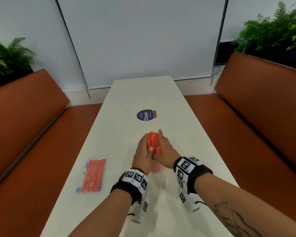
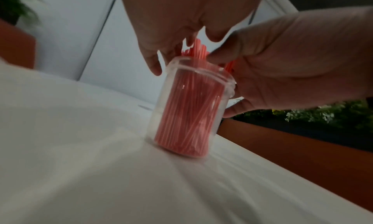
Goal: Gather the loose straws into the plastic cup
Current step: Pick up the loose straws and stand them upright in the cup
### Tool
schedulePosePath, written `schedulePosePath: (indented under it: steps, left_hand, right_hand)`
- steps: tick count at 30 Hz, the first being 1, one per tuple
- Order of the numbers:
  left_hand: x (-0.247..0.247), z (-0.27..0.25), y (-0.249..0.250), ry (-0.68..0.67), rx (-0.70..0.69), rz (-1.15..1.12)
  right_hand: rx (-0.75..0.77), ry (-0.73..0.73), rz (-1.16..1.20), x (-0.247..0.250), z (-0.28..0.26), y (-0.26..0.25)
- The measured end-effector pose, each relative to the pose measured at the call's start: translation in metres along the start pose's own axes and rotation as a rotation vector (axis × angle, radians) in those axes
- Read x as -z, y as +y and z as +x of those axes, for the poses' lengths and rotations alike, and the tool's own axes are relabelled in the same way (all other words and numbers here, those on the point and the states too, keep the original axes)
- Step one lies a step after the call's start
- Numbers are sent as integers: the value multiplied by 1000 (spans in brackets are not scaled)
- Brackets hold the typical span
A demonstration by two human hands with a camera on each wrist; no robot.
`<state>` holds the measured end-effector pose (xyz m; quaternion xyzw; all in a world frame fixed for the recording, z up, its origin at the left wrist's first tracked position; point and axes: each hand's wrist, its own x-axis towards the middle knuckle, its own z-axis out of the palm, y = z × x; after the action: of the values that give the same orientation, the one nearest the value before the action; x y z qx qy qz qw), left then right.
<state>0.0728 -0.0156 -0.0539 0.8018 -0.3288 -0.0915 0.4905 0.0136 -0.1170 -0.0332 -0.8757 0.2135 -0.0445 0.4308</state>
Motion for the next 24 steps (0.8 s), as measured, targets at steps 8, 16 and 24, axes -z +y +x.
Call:
schedulePosePath:
  steps: [8,16,24]
  left_hand:
    - [19,29,0,-19,-12,187]
    - [19,29,-16,-216,212,-179]
    - [18,42,-4,81,119,-10]
  right_hand:
    - [-27,206,-186,7,27,0]
    - [-29,-30,246,0,29,7]
    - [-64,87,107,6,33,-5]
